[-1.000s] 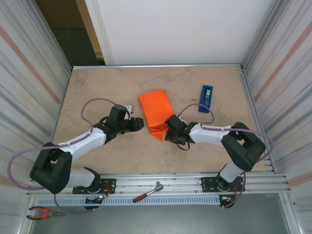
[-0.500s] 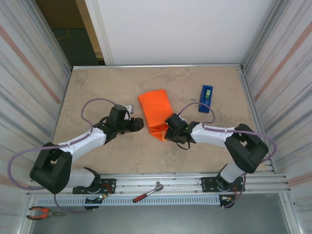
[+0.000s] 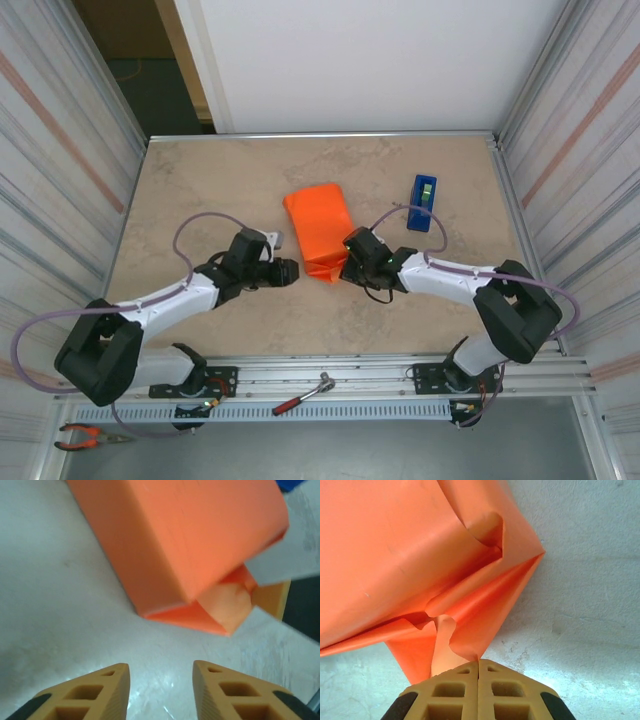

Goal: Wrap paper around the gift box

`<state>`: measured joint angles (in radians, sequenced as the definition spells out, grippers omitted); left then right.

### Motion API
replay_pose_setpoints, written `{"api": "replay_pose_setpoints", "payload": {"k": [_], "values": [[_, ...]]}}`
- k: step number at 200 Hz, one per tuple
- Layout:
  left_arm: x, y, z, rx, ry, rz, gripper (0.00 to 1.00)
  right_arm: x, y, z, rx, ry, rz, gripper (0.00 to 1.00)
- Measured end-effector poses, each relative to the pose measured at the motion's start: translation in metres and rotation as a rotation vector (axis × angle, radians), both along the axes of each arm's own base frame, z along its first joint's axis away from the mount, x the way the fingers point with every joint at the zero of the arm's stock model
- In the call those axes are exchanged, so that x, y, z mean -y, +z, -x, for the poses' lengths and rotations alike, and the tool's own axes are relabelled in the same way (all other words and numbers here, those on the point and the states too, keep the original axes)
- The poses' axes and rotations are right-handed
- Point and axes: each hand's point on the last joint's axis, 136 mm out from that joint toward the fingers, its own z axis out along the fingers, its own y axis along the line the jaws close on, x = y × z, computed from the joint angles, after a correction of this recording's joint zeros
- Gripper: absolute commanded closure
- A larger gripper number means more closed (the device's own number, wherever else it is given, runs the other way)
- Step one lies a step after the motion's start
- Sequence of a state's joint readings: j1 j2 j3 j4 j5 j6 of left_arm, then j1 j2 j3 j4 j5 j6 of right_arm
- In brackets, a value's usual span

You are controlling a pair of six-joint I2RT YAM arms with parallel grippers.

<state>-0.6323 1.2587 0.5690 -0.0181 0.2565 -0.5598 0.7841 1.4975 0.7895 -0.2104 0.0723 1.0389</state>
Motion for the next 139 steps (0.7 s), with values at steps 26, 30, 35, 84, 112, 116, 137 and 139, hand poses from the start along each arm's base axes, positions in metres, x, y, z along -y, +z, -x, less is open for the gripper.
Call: {"api": "replay_pose_setpoints", "payload": {"k": [26, 30, 35, 84, 112, 116, 137, 139], "values": [[0.010, -0.013, 0.025, -0.025, -0.067, -0.010, 0.79, 0.001, 0.003, -0.002, -0.002, -0.005, -0.014, 1.00], [0.011, -0.015, 0.028, -0.027, -0.077, -0.014, 0.80, 0.001, 0.003, -0.003, -0.002, -0.006, -0.015, 1.00], [0.013, -0.017, 0.032, -0.029, -0.089, -0.015, 0.81, 0.000, 0.004, -0.003, -0.002, -0.005, -0.019, 1.00], [0.047, -0.025, 0.057, -0.010, -0.204, 0.004, 0.90, -0.004, 0.010, -0.007, 0.005, -0.004, -0.039, 1.00], [0.064, -0.037, 0.063, -0.012, -0.247, -0.005, 0.94, -0.006, 0.010, -0.006, -0.001, 0.003, -0.049, 1.00], [0.066, -0.038, 0.063, -0.011, -0.252, -0.006, 0.94, -0.006, 0.010, -0.006, -0.002, 0.003, -0.049, 1.00], [0.078, -0.042, 0.063, 0.002, -0.268, -0.005, 0.96, -0.006, 0.010, -0.006, -0.003, 0.005, -0.052, 1.00], [0.079, -0.043, 0.063, 0.004, -0.269, -0.005, 0.97, -0.007, 0.011, -0.006, -0.003, 0.005, -0.052, 1.00]]}}
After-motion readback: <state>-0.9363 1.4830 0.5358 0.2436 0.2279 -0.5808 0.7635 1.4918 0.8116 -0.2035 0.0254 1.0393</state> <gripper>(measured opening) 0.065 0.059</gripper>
